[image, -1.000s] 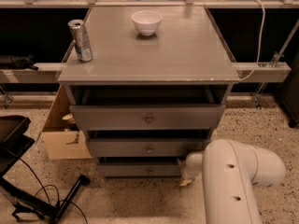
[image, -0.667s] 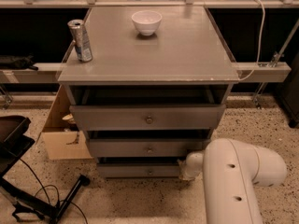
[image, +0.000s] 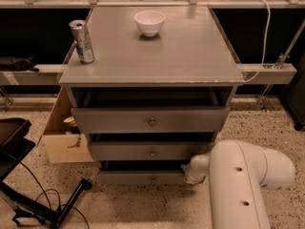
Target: Open bottom drawer
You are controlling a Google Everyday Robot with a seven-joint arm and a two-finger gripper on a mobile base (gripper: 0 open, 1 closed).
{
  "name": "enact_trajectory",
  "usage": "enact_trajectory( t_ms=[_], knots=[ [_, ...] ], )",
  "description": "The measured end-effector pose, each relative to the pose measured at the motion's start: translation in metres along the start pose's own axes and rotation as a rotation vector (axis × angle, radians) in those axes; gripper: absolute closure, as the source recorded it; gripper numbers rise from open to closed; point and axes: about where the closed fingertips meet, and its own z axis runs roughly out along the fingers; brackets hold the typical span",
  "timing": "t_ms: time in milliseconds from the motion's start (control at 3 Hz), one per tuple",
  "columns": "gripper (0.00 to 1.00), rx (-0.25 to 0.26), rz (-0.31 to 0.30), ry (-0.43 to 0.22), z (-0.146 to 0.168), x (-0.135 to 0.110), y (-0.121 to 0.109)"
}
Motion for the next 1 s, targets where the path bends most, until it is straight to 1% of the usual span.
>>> enact_trajectory(
  t_ms=[667,1000],
  knots=[
    [1.00,0.000,0.000,0.000,-0.012,-0.002,-0.002],
    [1.00,-0.048,0.008,0.003,-0.012,0.005,0.025]
  ],
)
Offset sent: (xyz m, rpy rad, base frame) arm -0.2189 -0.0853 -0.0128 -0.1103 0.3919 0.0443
